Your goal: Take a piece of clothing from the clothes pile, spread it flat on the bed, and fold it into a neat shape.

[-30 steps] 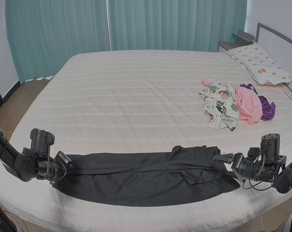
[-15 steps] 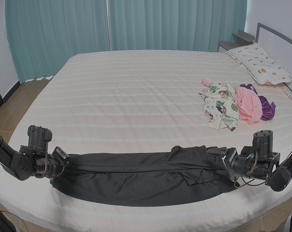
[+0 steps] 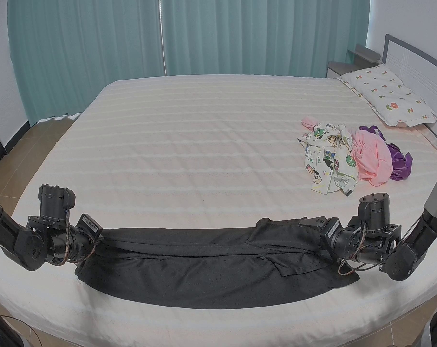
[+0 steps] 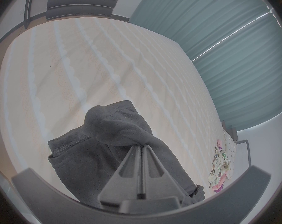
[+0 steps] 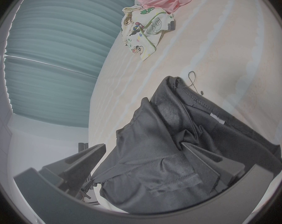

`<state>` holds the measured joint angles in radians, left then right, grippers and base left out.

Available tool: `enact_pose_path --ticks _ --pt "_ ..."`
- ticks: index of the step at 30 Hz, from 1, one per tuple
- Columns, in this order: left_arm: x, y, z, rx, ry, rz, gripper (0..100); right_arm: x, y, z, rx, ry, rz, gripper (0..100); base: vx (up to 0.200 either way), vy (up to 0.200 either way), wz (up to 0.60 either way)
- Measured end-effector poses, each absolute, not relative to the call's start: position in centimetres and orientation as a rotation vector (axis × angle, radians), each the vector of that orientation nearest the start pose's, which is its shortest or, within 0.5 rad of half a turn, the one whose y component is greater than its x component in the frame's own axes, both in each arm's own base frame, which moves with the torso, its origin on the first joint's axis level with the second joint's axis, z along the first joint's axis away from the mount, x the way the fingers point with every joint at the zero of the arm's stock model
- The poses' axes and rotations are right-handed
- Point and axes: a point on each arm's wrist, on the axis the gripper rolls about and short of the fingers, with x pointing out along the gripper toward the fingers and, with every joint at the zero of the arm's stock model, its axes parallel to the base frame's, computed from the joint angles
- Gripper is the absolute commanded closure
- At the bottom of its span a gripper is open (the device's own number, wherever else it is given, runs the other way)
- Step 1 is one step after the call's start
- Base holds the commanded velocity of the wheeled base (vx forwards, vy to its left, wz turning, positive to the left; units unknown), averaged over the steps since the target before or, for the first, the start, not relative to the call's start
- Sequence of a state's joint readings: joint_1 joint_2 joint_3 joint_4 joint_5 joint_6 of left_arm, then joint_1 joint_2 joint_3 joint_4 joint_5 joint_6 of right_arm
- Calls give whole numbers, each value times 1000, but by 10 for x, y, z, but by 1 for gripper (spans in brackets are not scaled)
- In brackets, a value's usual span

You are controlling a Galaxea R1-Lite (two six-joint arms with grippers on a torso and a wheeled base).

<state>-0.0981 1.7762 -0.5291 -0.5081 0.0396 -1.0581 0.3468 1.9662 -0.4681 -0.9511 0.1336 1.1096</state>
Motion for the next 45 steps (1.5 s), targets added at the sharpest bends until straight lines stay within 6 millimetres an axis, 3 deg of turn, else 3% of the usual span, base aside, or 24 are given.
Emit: enact_pose_path --ticks 1,2,24,32,45 --pt "263 -25 83 -958 692 338 100 274 102 53 998 743 107 0 0 0 0" --pt "263 -25 83 -958 692 337 100 276 103 52 997 740 100 100 0 0 0" --pt "266 -25 86 -964 661 320 100 274 99 62 992 671 55 100 0 0 0" --pt "280 -24 100 -974 587 281 100 294 89 77 1026 574 50 100 0 0 0" --pt "308 -17 123 -997 472 237 100 326 91 104 1065 404 142 100 0 0 0"
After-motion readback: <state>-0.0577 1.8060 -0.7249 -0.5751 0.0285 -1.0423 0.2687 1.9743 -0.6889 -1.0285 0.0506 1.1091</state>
